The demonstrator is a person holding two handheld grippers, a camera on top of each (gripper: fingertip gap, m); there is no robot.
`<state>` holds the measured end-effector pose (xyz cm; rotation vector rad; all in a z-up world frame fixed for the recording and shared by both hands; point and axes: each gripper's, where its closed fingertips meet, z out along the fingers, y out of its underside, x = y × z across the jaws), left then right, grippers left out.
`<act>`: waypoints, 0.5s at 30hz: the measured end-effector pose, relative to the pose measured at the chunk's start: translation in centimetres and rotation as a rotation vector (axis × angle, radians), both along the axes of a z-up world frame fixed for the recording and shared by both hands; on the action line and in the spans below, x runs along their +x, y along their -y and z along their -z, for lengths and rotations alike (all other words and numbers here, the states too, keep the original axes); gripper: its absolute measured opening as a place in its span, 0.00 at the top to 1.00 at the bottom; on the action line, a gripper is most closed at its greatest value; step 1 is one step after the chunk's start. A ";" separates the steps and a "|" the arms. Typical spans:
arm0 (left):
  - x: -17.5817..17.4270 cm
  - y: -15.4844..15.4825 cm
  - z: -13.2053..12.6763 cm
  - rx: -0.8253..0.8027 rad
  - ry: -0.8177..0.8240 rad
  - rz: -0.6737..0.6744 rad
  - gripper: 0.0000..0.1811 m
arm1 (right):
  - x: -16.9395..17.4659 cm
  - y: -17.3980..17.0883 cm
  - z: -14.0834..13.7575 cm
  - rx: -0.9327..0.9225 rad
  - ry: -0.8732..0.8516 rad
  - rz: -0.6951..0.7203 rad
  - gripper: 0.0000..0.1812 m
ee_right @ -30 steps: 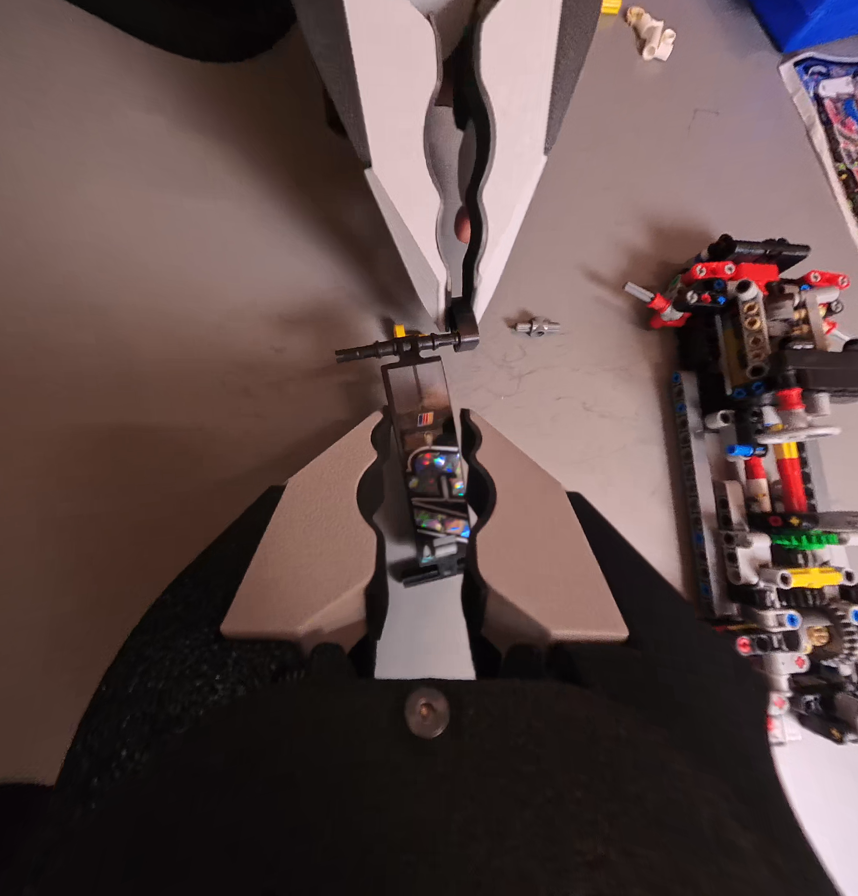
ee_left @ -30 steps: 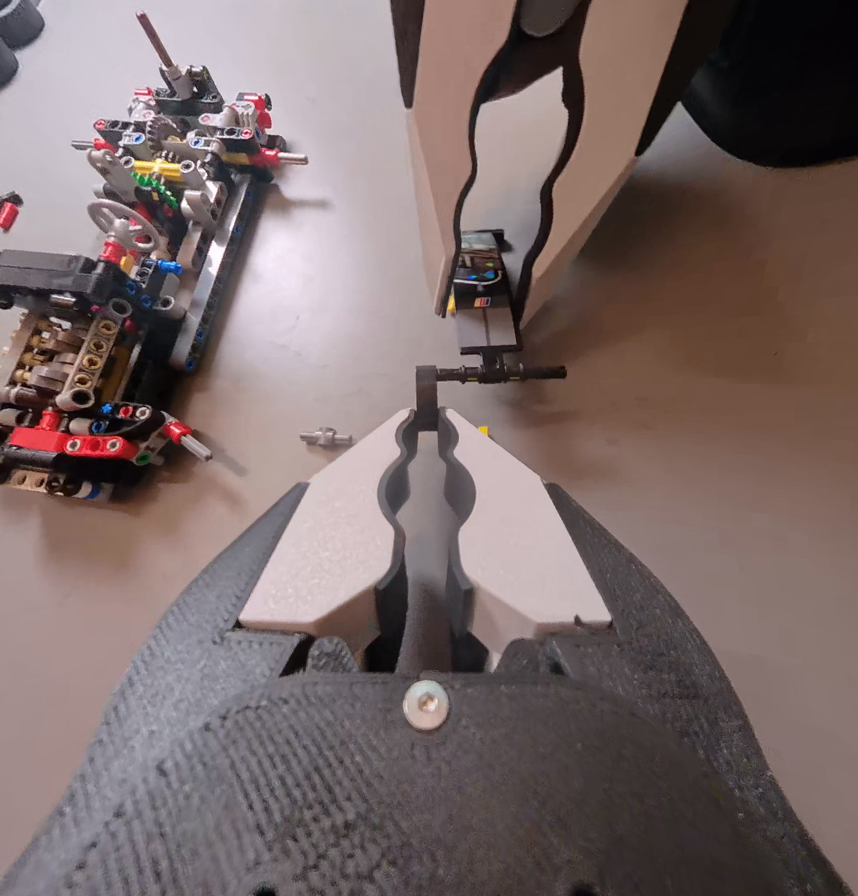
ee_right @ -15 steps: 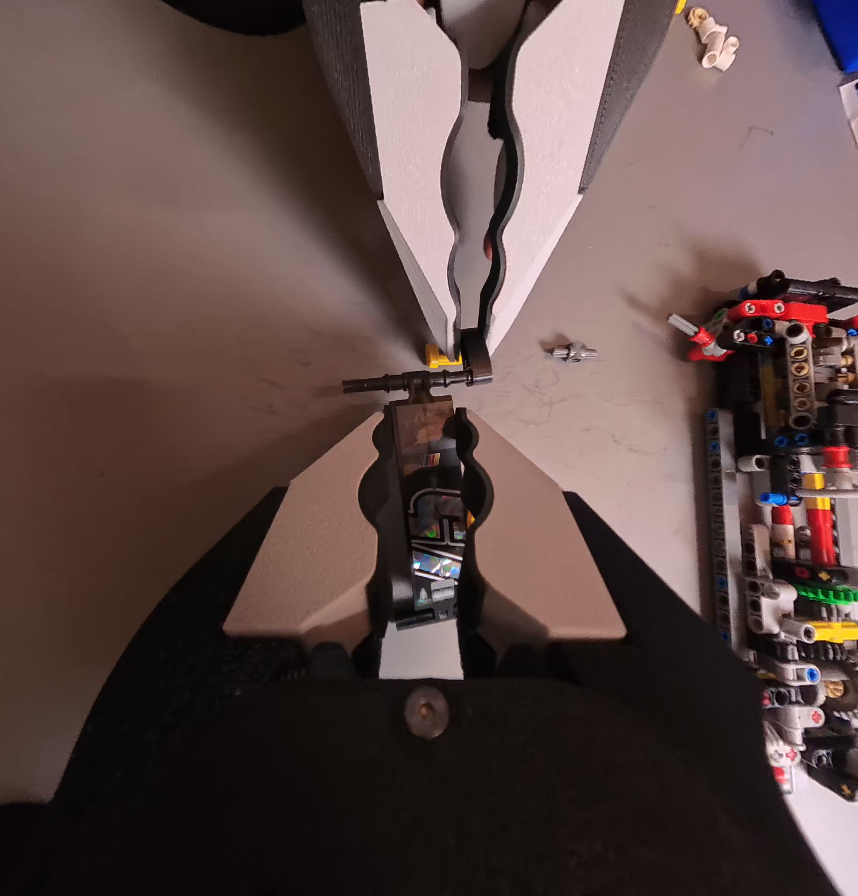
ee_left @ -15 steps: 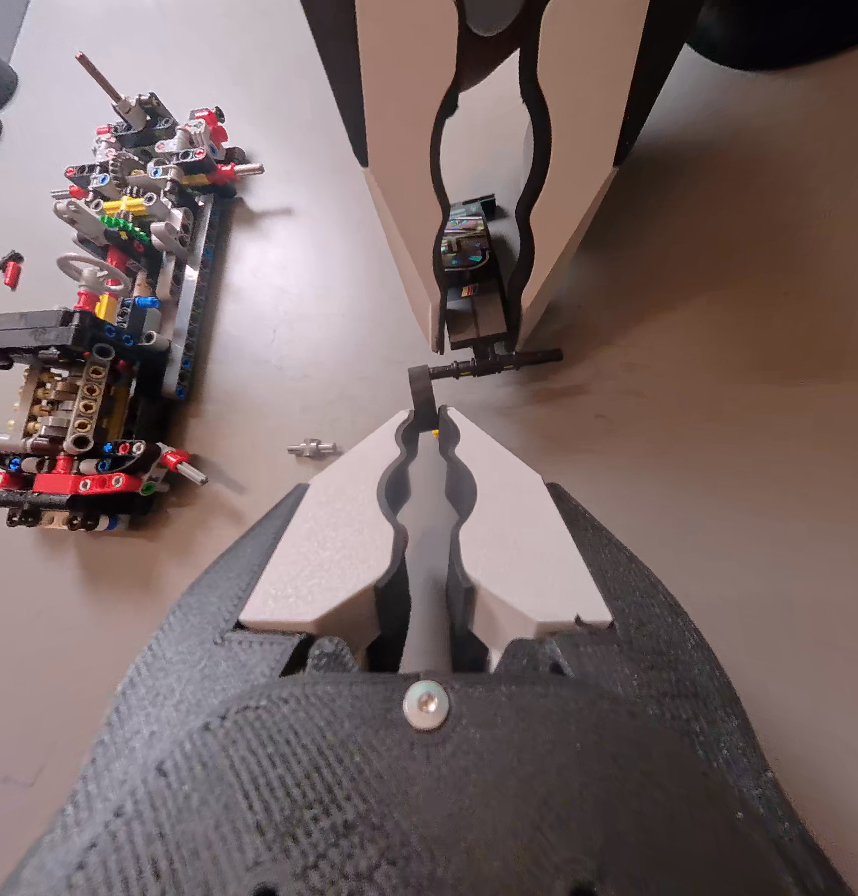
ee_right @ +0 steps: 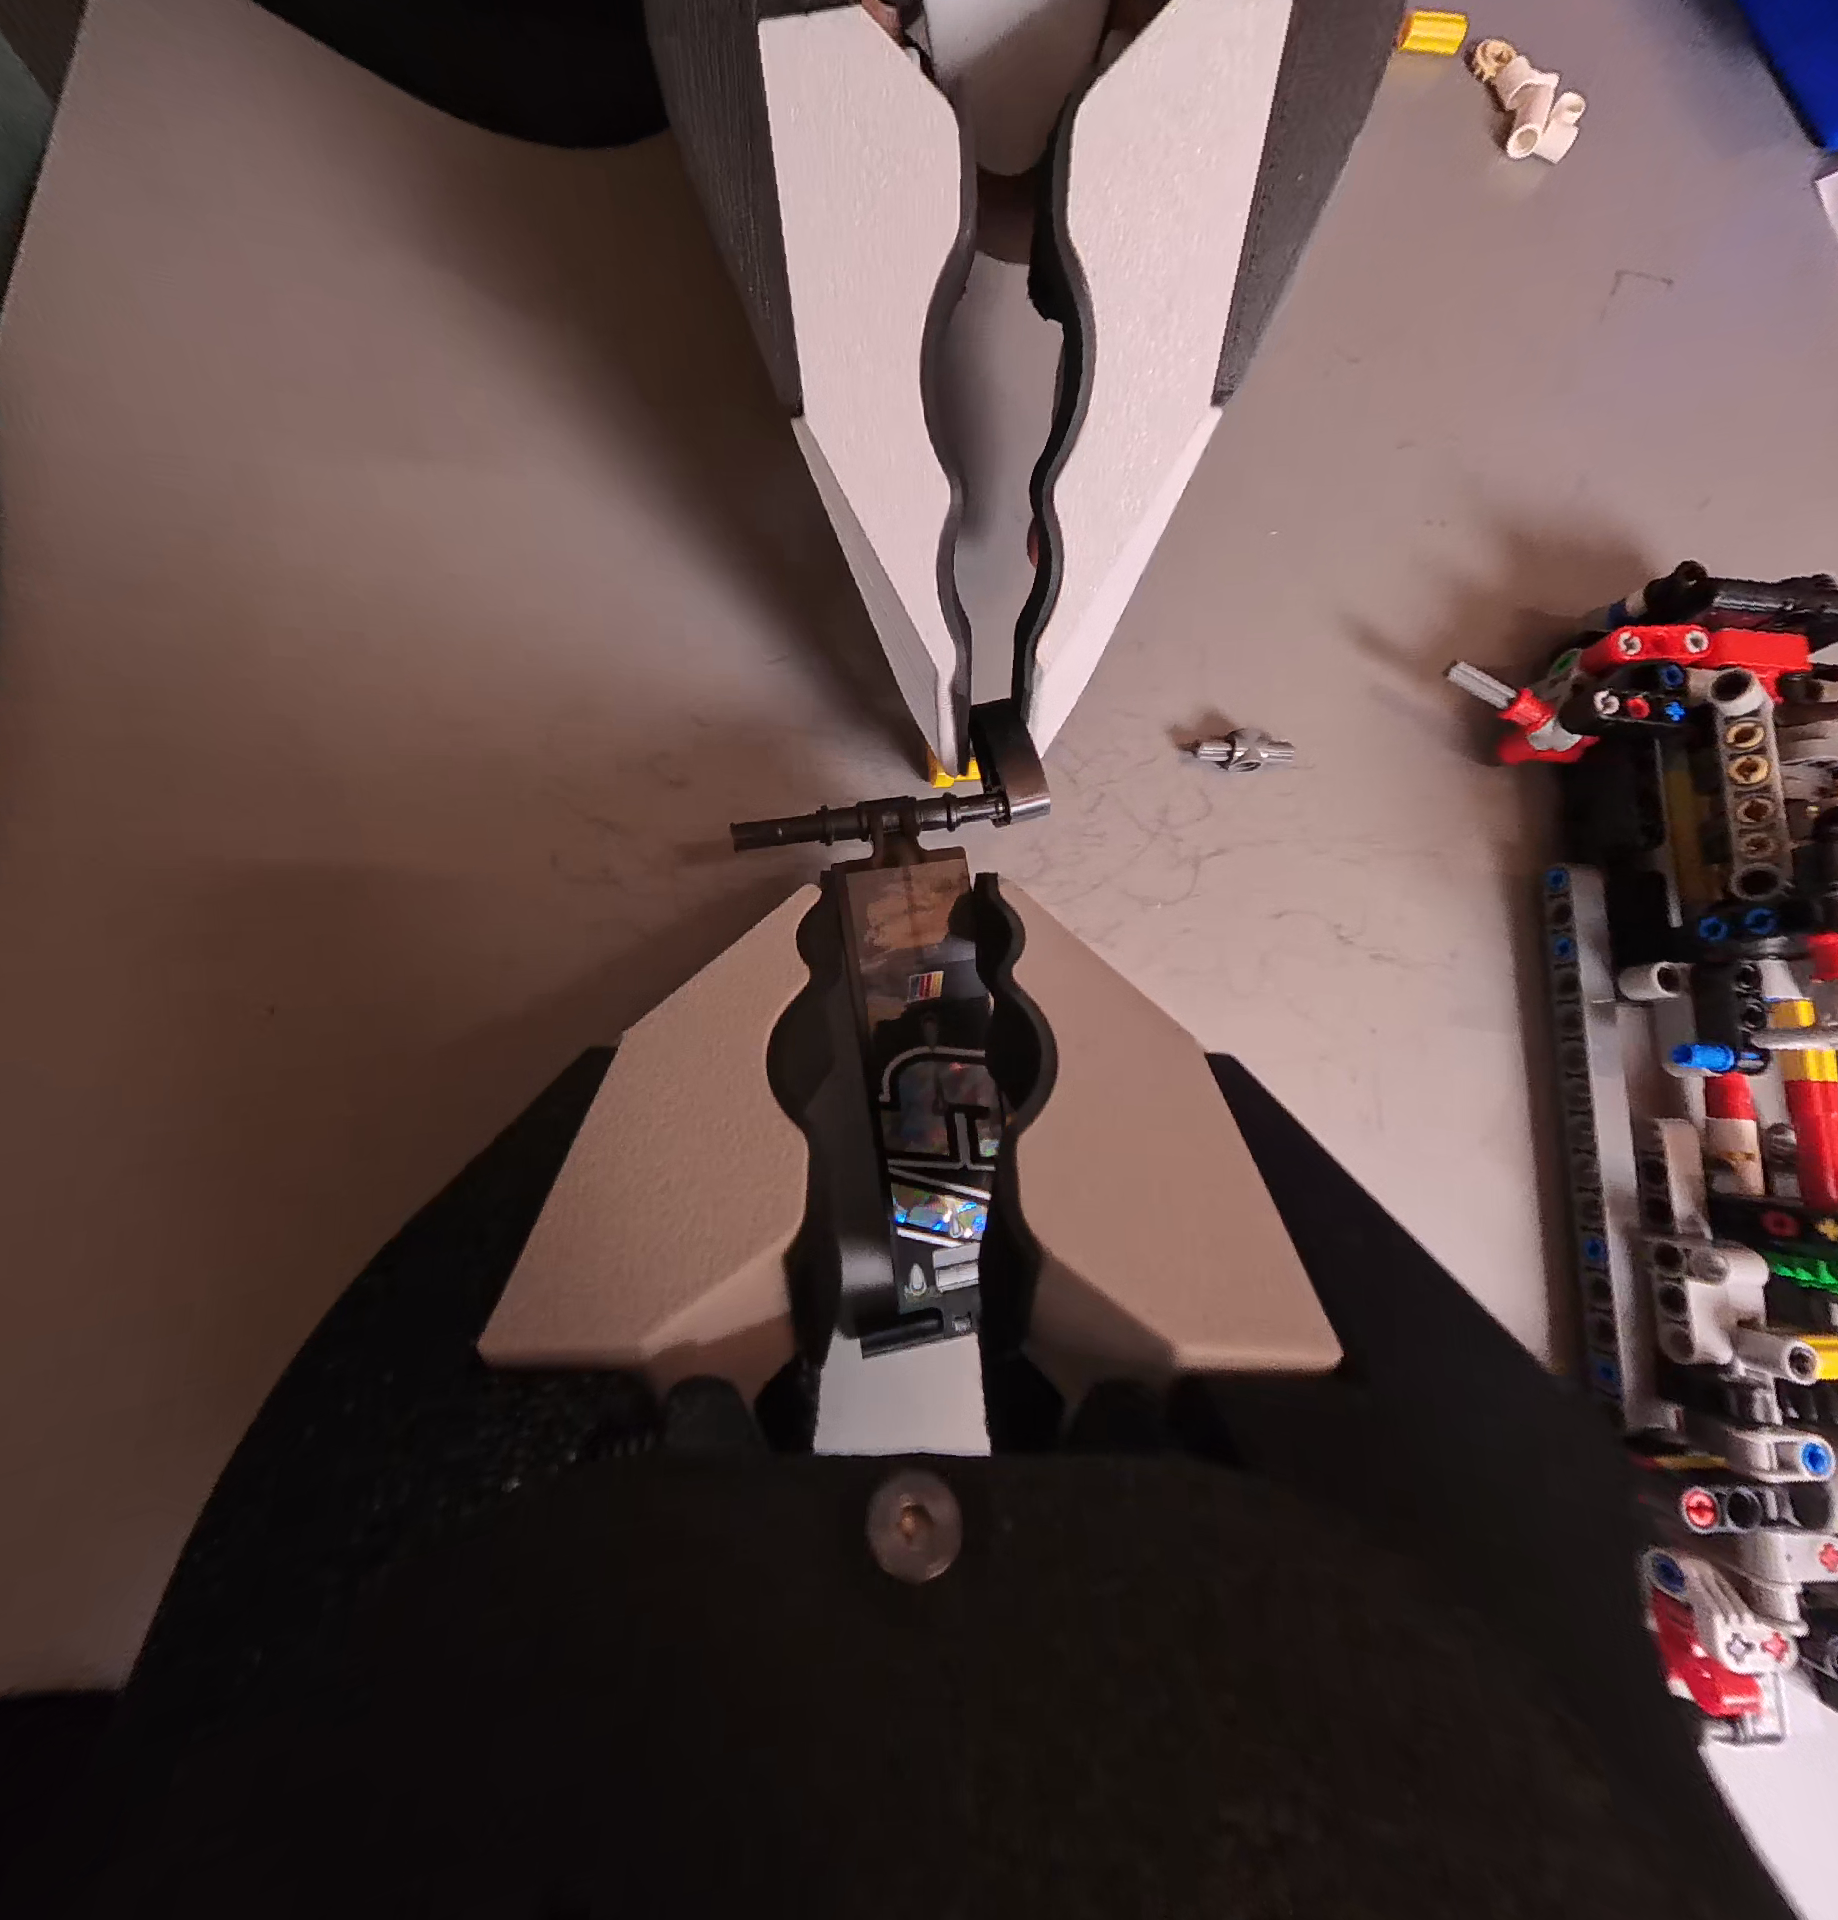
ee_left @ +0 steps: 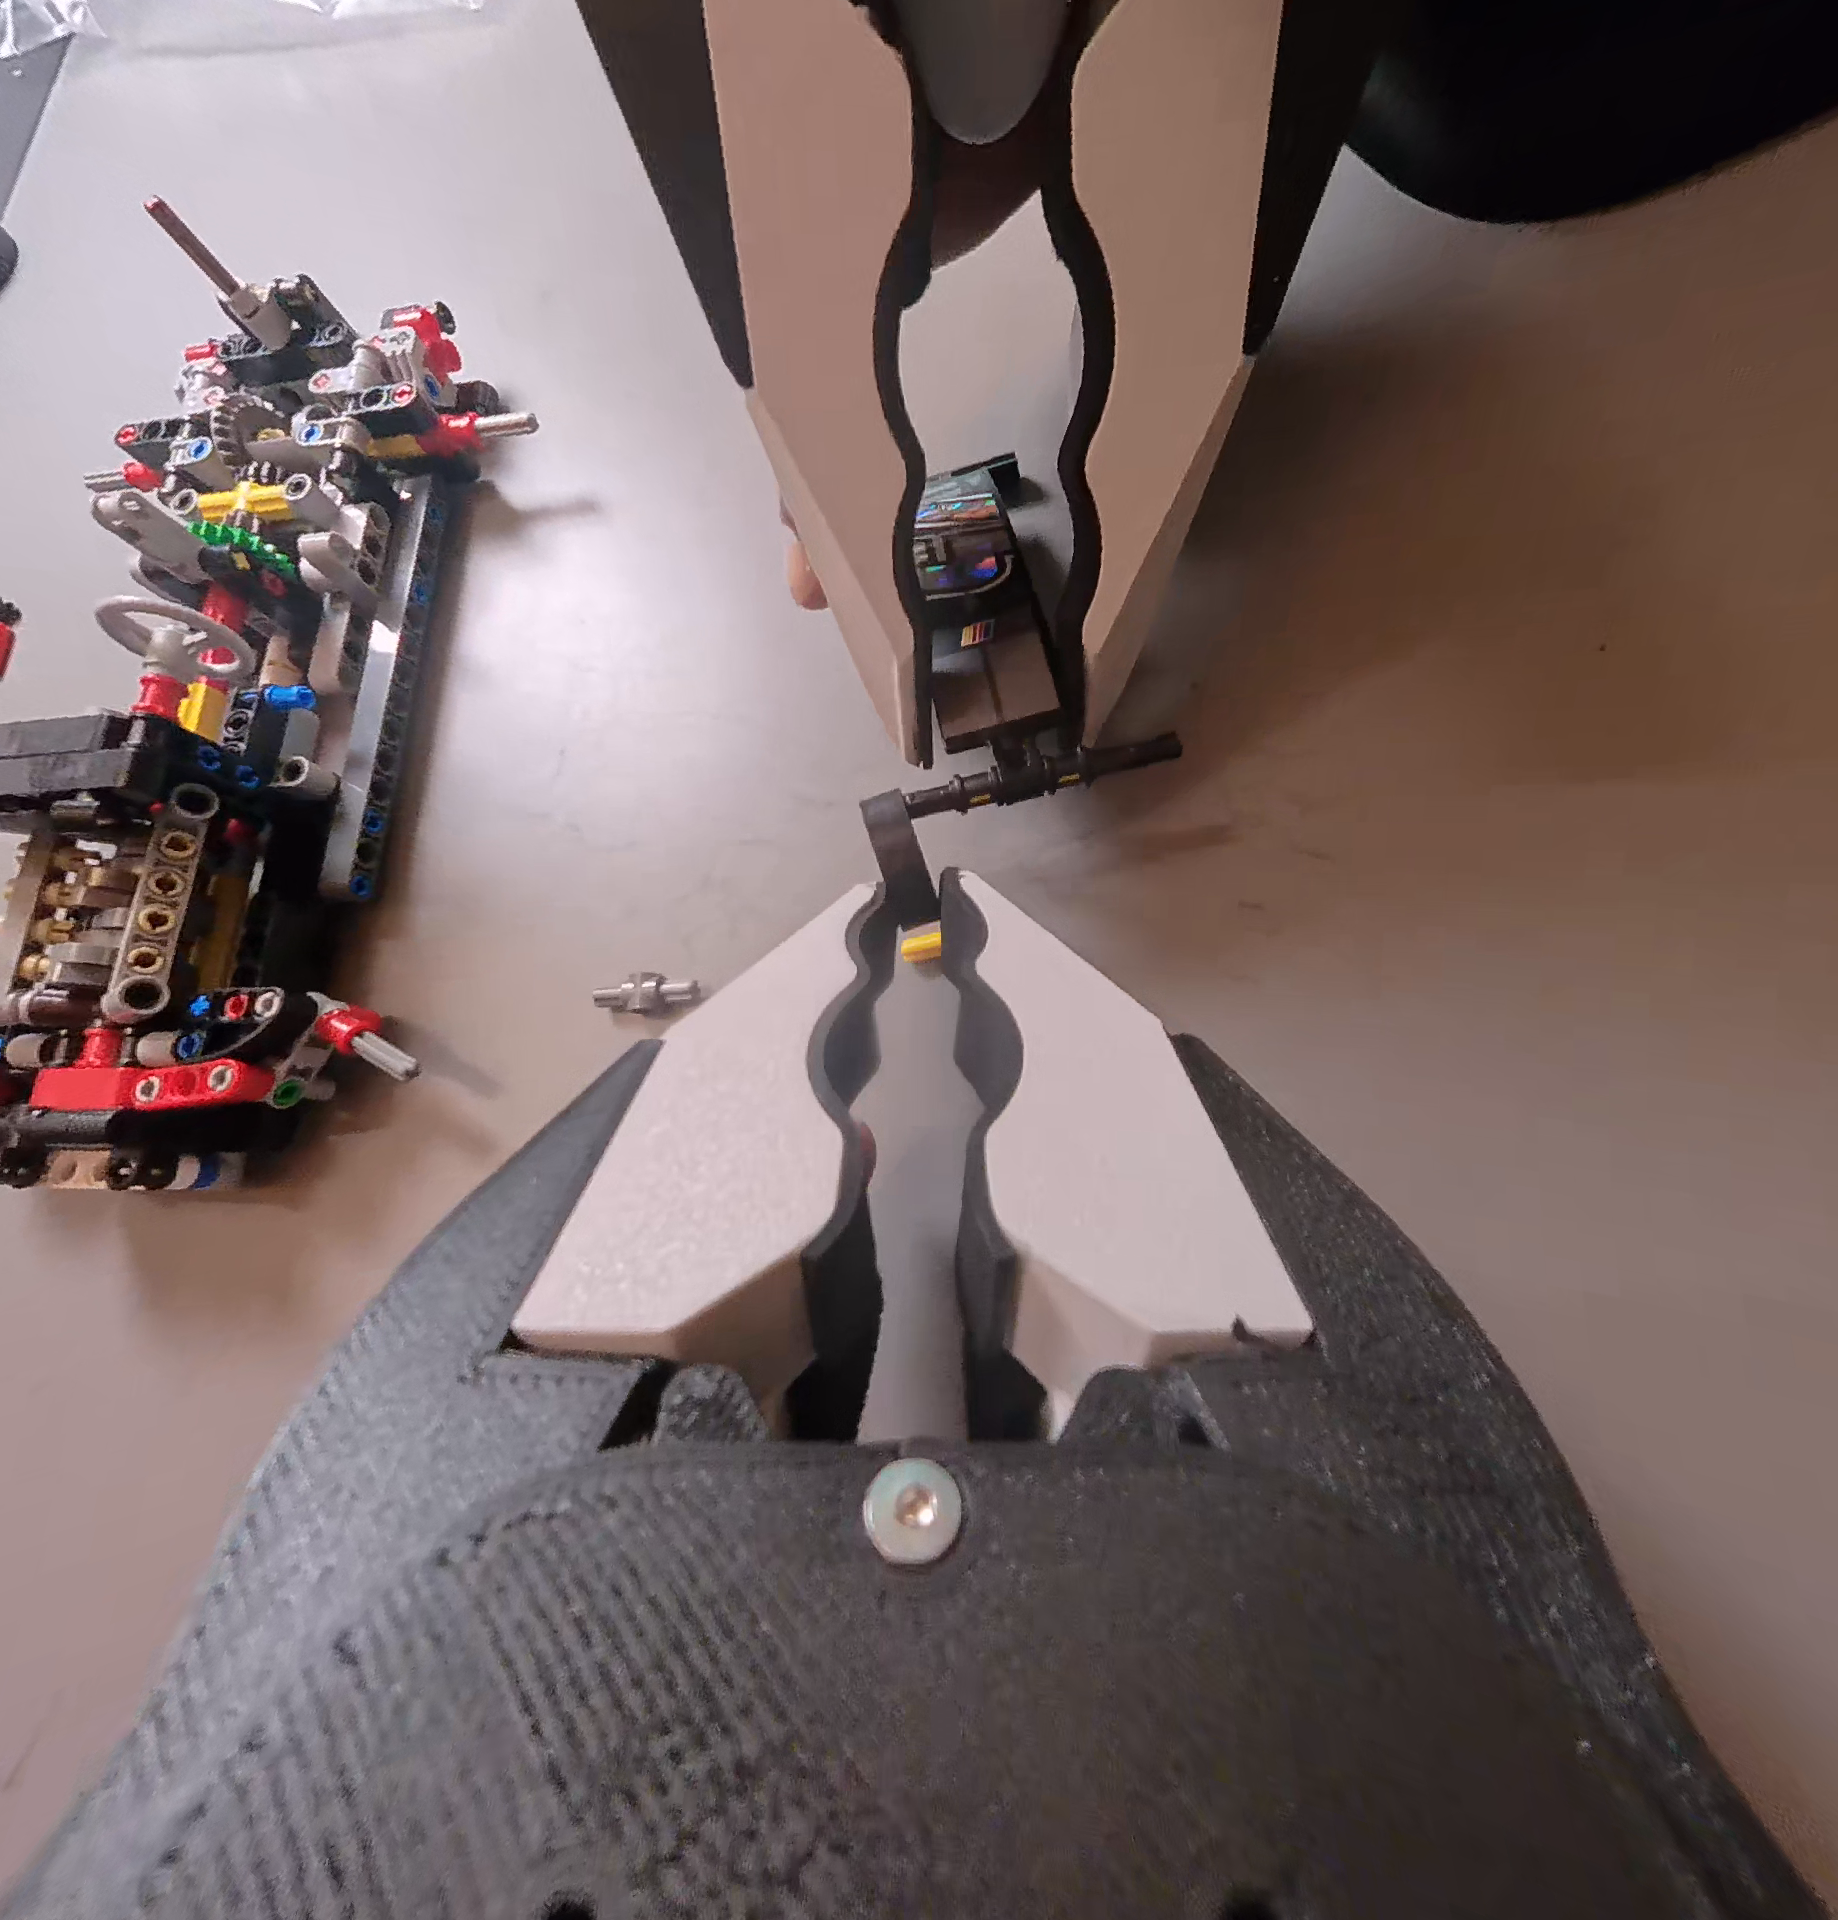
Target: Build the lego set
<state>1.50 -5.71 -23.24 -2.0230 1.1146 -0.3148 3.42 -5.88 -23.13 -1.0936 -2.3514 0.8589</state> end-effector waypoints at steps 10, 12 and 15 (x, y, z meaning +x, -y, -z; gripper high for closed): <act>0.7 0.5 -0.2 0.008 0.067 0.065 0.96 | 0.7 0.8 -0.3 -0.036 -0.019 -0.064 0.88; 0.5 0.4 -0.7 0.018 0.097 0.059 0.97 | 0.5 0.8 -0.7 -0.027 -0.022 -0.055 0.88; 0.7 0.4 -1.5 0.045 0.131 0.068 0.97 | 0.1 0.8 -1.3 -0.030 -0.059 -0.039 0.80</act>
